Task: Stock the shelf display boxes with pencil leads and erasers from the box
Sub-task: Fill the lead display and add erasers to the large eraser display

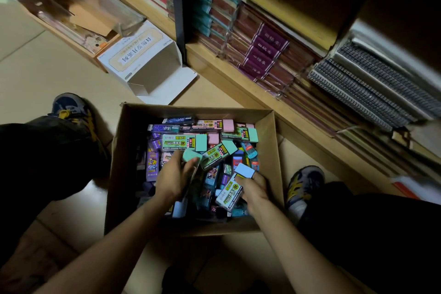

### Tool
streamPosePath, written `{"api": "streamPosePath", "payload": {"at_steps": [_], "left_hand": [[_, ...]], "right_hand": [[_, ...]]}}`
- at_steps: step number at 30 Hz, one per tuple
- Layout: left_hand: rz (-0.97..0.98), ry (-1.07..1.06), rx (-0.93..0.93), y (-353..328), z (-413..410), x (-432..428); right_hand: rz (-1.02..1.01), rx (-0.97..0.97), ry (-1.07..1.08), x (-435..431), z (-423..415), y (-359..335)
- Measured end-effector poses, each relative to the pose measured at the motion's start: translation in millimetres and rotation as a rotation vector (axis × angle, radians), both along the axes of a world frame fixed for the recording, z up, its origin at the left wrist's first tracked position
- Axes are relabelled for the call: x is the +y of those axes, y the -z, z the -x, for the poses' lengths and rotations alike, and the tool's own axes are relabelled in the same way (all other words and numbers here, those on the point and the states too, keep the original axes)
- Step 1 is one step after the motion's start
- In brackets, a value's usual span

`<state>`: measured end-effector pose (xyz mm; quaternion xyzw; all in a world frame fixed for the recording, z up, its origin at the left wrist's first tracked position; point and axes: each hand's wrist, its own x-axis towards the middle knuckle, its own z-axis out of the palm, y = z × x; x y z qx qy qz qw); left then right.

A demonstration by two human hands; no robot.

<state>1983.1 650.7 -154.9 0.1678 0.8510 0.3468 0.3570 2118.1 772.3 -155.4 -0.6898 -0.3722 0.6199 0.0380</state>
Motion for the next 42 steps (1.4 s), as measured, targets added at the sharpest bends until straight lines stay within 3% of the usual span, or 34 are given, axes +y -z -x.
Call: {"api": "streamPosePath", "payload": {"at_steps": [7,10,13,18,33,38,42], "left_hand": [[-0.137,-0.293,-0.394,-23,-13,33],[-0.214,-0.384,-0.481,-38,-16,39],[-0.283,-0.376,-0.501,-55,-12,41],[-0.381,-0.256,-0.685,-100,-8,46],[-0.757,-0.184,-0.425,-218,33,81],[-0.83,-0.145,-0.359,-268,47,94],[-0.865,-0.072,-0.296,-302,54,108]], "right_hand": [[-0.019,0.234,-0.058,-3,-10,-42],[-0.018,0.334,-0.152,-3,-8,-62],[-0.021,0.374,-0.23,-5,-7,-83],[-0.045,0.433,-0.273,-11,0,-116],[-0.217,0.705,-0.375,40,29,-251],[-0.393,0.661,-0.466,66,29,-309],[-0.75,0.552,-0.557,89,20,-354]]}}
